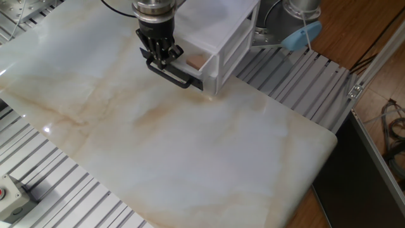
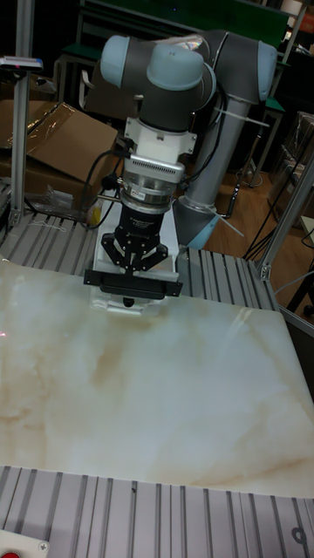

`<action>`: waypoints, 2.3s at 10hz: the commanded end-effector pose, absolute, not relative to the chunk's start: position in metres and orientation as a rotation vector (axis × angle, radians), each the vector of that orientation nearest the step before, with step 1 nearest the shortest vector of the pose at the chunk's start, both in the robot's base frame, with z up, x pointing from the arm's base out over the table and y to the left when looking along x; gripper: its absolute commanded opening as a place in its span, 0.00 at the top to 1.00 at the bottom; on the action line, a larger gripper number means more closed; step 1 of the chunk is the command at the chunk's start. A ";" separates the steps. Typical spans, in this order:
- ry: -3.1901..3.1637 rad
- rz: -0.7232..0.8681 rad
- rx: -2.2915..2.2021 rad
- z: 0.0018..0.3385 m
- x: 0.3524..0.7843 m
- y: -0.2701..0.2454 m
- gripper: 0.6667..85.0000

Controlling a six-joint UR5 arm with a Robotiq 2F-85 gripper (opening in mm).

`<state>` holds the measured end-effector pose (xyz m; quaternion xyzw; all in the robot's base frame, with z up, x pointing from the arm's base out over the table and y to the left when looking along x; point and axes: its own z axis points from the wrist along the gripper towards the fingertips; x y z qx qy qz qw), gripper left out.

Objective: Put things in the drawer

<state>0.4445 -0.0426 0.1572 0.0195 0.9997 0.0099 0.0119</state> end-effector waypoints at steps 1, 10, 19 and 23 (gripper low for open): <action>3.135 0.064 0.078 0.154 0.428 -0.045 1.00; 3.191 0.040 0.138 0.167 0.400 -0.050 1.00; 3.209 0.044 0.193 0.168 0.383 -0.051 1.00; 3.214 0.047 0.217 0.166 0.378 -0.049 1.00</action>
